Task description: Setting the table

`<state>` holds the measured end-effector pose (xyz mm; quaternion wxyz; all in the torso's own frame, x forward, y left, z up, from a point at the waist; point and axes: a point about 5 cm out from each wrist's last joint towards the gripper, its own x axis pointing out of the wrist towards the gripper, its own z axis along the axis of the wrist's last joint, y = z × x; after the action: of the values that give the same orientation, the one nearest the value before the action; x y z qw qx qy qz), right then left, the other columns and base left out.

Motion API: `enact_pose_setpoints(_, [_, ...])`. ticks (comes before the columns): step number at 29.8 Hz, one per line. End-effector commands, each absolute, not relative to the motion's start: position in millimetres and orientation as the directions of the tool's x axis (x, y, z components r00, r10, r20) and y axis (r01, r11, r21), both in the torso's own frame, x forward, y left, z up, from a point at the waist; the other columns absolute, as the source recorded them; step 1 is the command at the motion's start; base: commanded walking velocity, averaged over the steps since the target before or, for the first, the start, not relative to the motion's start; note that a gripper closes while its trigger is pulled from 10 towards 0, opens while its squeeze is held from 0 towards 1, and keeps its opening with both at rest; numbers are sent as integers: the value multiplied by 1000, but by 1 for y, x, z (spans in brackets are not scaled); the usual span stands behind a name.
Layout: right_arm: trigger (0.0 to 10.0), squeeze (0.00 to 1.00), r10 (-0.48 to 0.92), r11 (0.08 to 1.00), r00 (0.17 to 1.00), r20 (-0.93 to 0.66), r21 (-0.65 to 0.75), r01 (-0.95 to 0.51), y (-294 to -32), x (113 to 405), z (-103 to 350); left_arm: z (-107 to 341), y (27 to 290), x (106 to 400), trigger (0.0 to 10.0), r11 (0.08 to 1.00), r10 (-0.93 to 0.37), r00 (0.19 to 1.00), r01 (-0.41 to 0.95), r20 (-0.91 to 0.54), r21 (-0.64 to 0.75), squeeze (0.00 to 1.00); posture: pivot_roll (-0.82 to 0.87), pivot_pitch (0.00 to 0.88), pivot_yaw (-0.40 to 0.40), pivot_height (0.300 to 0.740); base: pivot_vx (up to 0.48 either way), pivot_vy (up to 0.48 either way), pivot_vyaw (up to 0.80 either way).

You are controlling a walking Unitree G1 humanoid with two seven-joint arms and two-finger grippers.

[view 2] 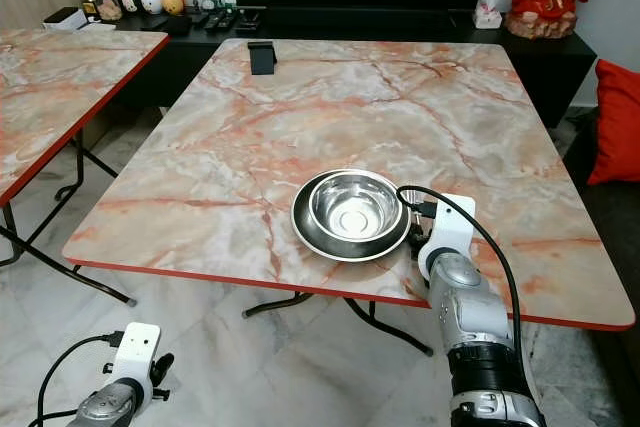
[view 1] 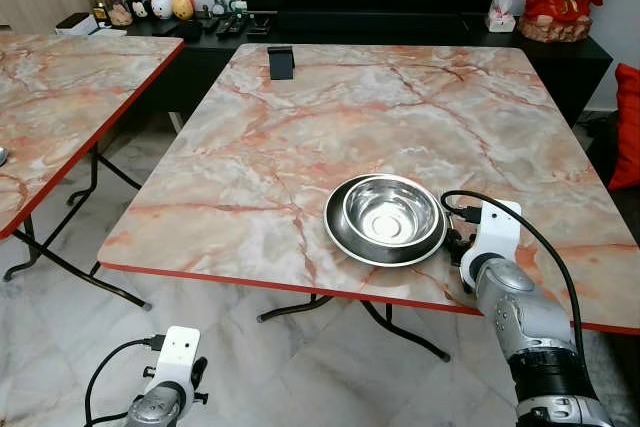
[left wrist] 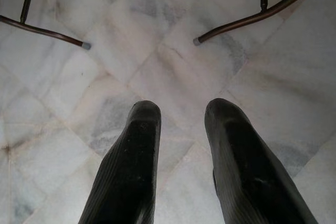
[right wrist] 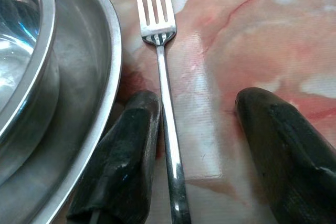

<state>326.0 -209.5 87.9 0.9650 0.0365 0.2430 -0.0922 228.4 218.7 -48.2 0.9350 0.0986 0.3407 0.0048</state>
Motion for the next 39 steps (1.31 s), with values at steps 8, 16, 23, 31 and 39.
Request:
enact_pose_setpoints(8, [10000,0,-222,969,852,-474,-11,247,-218,322,85,-53,220,222,10000,978,79,745,72,-662,197,0,-3,0,28,740,0,0,0])
enact_pose_setpoints(16, [10000,0,-229,967,850,-473,-12,254,-219,322,85,-53,220,222,10000,977,77,744,75,-664,198,0,-3,0,29,740,0,0,0])
enact_pose_setpoints(23, [10000,0,-204,972,861,-466,6,234,-213,323,86,-52,223,223,10000,977,83,741,72,-666,201,0,-2,0,28,740,0,0,0])
enact_pose_setpoints(31, [10000,0,-188,976,858,-479,10,219,-211,322,86,-53,222,222,10000,977,81,740,75,-668,202,0,-5,0,30,740,0,0,0])
enact_pose_setpoints(39, [10000,0,-165,981,845,-509,4,195,-212,316,88,-53,217,223,10000,977,72,741,83,-668,197,0,-14,0,31,740,0,0,0])
